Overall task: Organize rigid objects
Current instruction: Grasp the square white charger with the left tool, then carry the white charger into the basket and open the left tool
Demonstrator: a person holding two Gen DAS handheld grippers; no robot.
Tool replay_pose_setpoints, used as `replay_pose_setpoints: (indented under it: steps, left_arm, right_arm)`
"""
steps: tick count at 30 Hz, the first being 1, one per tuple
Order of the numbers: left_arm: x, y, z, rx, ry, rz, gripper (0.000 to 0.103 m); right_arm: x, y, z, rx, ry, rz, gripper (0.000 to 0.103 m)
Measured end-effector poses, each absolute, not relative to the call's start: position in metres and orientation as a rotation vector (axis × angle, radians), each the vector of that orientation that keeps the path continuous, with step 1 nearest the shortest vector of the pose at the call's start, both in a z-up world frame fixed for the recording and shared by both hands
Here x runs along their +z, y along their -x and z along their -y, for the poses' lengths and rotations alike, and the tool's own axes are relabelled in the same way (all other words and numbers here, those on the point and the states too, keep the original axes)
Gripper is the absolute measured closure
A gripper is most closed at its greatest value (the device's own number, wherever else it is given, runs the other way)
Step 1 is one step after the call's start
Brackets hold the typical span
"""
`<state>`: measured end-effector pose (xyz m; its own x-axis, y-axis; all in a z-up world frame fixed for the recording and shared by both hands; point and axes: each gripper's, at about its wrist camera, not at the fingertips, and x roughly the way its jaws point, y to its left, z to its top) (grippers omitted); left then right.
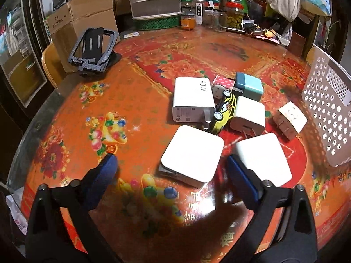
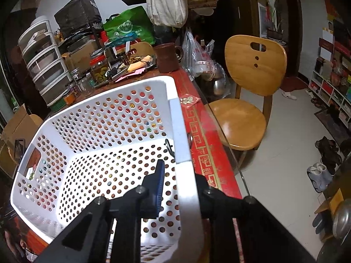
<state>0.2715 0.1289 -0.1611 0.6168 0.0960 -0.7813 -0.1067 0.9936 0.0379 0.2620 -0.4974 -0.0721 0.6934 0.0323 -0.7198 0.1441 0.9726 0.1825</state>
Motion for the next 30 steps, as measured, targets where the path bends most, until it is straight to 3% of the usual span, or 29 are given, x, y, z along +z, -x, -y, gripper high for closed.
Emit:
replay_pose_setpoints:
  steps: [6, 9, 20, 30]
  left_arm:
    - [-0.168, -0.282, -0.13, 0.094, 0.041, -0.928, 0.031]
    - [-0.168, -0.285, -0.126, 0.062, 0.042, -0.922, 0.057]
    - [-0.131, -0.282, -0.112, 0.164, -0.077, -0.827, 0.057]
    - [-0.03, -0.281, -0.031, 0.126, -0.189, -0.686, 0.057]
  right_arm:
    - [-0.072, -0.262, 0.497, -0.062, -0.232, -0.807, 0.086]
    - [-0.073, -0.261, 0.497, -0.06, -0.234, -0.807, 0.086]
    - [-0.072, -0.261, 0.498, -0.057, -0.23, -0.807, 0.086]
    - [-0.072, -0.261, 0.498, -0.058, -0.232, -0.804, 0.086]
